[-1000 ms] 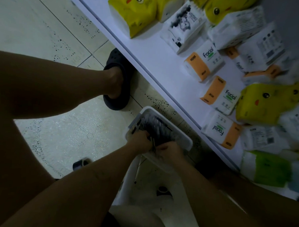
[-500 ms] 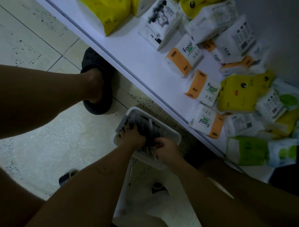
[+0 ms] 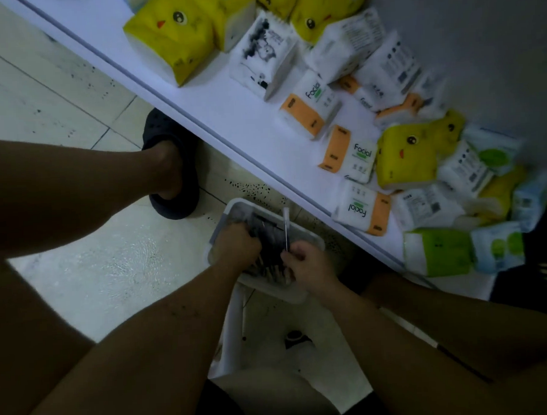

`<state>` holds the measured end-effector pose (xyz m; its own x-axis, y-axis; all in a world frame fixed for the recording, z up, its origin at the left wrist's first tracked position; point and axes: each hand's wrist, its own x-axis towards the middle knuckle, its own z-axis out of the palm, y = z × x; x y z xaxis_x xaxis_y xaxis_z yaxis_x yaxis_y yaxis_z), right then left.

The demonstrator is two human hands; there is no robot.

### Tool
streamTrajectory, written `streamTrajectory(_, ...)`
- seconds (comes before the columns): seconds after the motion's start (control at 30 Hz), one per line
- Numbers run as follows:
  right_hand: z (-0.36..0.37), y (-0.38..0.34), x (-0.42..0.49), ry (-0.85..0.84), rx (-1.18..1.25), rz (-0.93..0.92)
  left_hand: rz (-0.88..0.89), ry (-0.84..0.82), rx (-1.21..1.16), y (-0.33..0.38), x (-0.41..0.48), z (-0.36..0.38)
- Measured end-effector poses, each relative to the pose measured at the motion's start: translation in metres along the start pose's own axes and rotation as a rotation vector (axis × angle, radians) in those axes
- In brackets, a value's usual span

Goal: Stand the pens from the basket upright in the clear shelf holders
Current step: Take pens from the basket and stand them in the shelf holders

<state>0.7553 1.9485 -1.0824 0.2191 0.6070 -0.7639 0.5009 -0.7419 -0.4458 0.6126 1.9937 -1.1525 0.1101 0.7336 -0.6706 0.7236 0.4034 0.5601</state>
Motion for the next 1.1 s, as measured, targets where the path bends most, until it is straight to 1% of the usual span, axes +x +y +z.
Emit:
streamTrajectory(0.1, -0.008, 0.003, -0.015, 0.065, 0.007, -0.036, 0.137, 0.077, 0.038, 0.013, -0.012, -0.011)
streamTrajectory(0.2, -0.018, 0.005, -0.030, 0.101, 0.021, -0.027, 0.201, 0.100, -0.052, 0.029, -0.026, -0.023)
streamTrajectory(0.27, -0.024, 0.001, -0.040, 0.114, 0.069, -0.026, 0.202, 0.112, -0.149, 0.040, -0.036, -0.032)
streamTrajectory(0.33, -0.031, -0.007, -0.050, 0.148, 0.116, -0.070, 0.193, 0.125, -0.267, 0.050, -0.046, -0.042)
streamTrajectory(0.4, -0.037, -0.016, -0.059, 0.179, 0.183, -0.140, 0.231, 0.147, -0.334, 0.061, -0.058, -0.050)
streamTrajectory(0.5, -0.047, -0.028, -0.072, 0.214, 0.230, -0.216, 0.334, 0.177, -0.360, 0.082, -0.080, -0.061)
streamTrajectory(0.57, -0.053, -0.035, -0.080, 0.240, 0.274, -0.257, 0.409, 0.154, -0.364, 0.099, -0.097, -0.069)
streamTrajectory(0.7, -0.069, -0.047, -0.099, 0.355, 0.267, -0.434, 0.624, 0.114, -0.296, 0.125, -0.131, -0.088)
streamTrajectory(0.77, -0.078, -0.053, -0.113, 0.408, 0.278, -0.514, 0.689, 0.101, -0.301, 0.135, -0.148, -0.101)
streamTrajectory(0.83, -0.088, -0.063, -0.127, 0.416, 0.299, -0.574, 0.739, 0.098, -0.295, 0.149, -0.164, -0.116)
streamTrajectory(0.93, -0.106, -0.078, -0.150, 0.477, 0.240, -0.698, 0.823, 0.095, -0.277, 0.176, -0.186, -0.136)
streamTrajectory(1.1, -0.141, -0.094, -0.200, 0.531, 0.349, -0.913, 1.007, 0.117, -0.300, 0.228, -0.225, -0.160)
